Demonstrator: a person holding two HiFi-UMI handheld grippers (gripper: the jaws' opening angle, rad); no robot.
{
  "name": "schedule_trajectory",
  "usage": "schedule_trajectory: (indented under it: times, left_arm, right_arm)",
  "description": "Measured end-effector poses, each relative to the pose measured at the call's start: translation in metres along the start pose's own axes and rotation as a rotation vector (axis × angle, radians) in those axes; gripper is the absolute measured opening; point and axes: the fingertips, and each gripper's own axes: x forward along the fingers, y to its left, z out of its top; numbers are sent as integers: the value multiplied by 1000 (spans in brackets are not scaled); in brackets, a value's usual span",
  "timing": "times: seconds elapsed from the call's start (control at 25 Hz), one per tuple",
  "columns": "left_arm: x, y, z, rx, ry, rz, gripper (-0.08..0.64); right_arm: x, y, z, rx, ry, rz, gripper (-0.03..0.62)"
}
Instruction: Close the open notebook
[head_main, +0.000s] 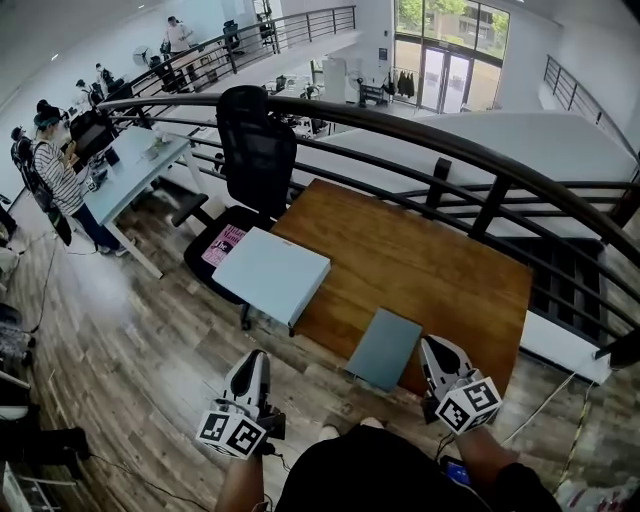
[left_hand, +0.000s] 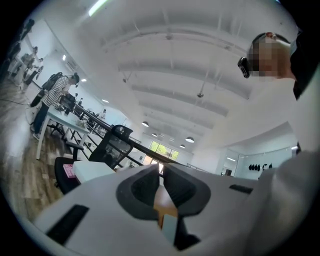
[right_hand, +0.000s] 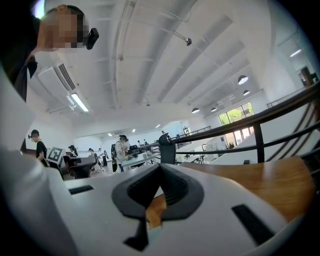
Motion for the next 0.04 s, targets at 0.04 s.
schedule_trajectory:
  times: [0.04]
  left_arm:
    - [1,1,1,3,0,0,31]
  right_arm:
    - [3,2,1,-4,-2,5,-6]
